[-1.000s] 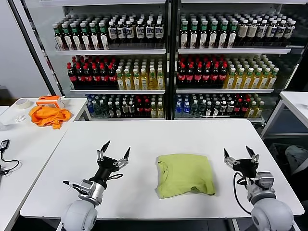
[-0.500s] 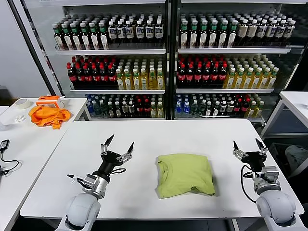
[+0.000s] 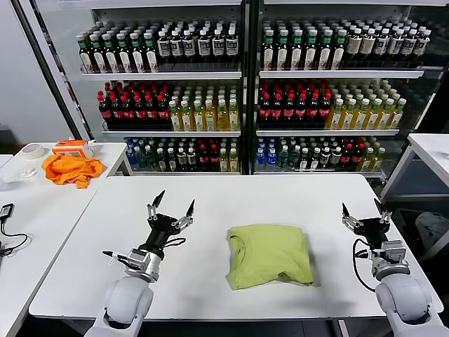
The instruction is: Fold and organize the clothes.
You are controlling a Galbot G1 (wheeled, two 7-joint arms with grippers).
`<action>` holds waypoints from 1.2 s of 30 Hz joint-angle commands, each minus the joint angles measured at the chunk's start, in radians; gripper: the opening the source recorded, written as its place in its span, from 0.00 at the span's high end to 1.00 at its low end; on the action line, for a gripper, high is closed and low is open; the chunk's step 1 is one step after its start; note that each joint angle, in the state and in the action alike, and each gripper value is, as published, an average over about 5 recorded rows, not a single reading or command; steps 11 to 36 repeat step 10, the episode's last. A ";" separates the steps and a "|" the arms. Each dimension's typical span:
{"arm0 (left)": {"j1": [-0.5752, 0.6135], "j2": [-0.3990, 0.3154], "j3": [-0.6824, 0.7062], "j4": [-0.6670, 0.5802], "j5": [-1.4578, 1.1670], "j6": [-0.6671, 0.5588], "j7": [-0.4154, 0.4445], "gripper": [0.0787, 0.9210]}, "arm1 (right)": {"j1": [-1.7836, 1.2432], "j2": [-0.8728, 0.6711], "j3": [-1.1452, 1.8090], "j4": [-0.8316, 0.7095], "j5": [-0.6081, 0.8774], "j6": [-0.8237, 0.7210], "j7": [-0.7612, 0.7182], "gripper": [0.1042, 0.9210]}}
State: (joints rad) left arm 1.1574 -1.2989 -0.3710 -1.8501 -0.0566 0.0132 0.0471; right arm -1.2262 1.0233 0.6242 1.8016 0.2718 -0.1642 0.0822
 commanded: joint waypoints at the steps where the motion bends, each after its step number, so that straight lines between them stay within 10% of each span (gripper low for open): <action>1: -0.021 -0.023 -0.004 0.027 0.030 -0.013 0.003 0.12 | 0.006 -0.011 -0.007 -0.015 -0.027 0.024 -0.032 0.12; 36: -0.022 -0.030 -0.014 0.037 0.040 -0.031 0.025 0.12 | 0.014 -0.009 -0.034 -0.020 -0.022 0.026 -0.016 0.12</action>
